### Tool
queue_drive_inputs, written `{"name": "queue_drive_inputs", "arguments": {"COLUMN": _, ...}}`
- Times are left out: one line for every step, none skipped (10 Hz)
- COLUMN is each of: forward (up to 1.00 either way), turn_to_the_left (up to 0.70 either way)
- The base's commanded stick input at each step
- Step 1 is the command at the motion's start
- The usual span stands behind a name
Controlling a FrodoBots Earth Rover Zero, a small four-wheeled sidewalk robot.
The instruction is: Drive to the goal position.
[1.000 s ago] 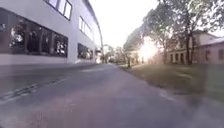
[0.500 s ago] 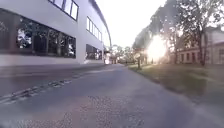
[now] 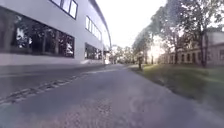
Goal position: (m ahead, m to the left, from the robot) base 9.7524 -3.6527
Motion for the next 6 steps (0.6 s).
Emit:
{"name": "queue_drive_inputs", "arguments": {"forward": 0.70, "turn_to_the_left": 0.00}}
{"name": "queue_drive_inputs", "arguments": {"forward": 0.70, "turn_to_the_left": 0.00}}
{"name": "queue_drive_inputs", "arguments": {"forward": 0.70, "turn_to_the_left": 0.00}}
{"name": "queue_drive_inputs", "arguments": {"forward": 0.70, "turn_to_the_left": 0.00}}
{"name": "queue_drive_inputs", "arguments": {"forward": 0.70, "turn_to_the_left": 0.00}}
{"name": "queue_drive_inputs", "arguments": {"forward": 0.70, "turn_to_the_left": 0.00}}
